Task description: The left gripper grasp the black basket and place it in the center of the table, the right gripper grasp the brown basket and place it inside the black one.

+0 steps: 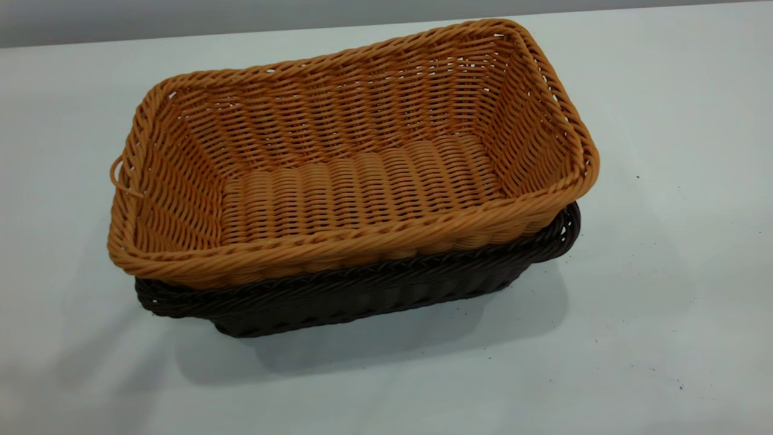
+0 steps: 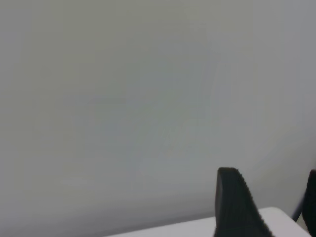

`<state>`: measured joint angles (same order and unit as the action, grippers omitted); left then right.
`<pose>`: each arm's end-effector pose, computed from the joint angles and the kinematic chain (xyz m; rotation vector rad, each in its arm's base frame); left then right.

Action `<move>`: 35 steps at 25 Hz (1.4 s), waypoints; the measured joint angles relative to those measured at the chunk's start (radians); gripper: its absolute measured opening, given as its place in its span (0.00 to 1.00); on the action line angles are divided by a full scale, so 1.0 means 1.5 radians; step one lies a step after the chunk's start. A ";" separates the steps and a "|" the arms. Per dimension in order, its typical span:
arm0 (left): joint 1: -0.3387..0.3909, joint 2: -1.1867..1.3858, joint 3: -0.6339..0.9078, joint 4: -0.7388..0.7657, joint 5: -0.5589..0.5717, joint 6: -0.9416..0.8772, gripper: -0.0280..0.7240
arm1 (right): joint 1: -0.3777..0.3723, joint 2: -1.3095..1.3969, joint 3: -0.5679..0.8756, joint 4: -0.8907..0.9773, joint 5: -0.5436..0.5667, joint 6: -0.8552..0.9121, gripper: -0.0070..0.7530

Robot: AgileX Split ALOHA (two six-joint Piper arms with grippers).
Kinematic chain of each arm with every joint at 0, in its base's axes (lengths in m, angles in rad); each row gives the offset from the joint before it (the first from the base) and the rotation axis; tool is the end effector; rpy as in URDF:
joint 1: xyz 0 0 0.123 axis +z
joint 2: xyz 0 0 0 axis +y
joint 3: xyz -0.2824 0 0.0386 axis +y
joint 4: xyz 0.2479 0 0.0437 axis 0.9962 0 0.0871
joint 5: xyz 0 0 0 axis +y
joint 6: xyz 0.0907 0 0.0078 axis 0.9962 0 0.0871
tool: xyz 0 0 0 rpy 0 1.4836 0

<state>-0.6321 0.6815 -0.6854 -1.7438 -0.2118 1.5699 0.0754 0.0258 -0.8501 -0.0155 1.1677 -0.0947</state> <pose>0.1254 -0.0686 0.3804 0.1797 1.5272 -0.4886 -0.0568 -0.0056 0.3573 -0.1507 1.8208 -0.0309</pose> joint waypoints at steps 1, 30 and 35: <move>0.000 -0.001 0.000 0.000 0.000 0.000 0.44 | -0.017 -0.012 0.024 -0.001 -0.013 0.002 0.01; 0.000 0.000 0.000 0.000 0.035 0.000 0.44 | -0.072 -0.017 0.236 0.047 -0.063 0.023 0.01; 0.000 0.000 0.000 0.000 0.044 0.000 0.44 | -0.072 -0.017 0.236 0.047 -0.063 0.023 0.01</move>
<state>-0.6321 0.6821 -0.6854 -1.7438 -0.1453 1.5699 -0.0332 0.0000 -0.4956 0.0553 1.0738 -0.0596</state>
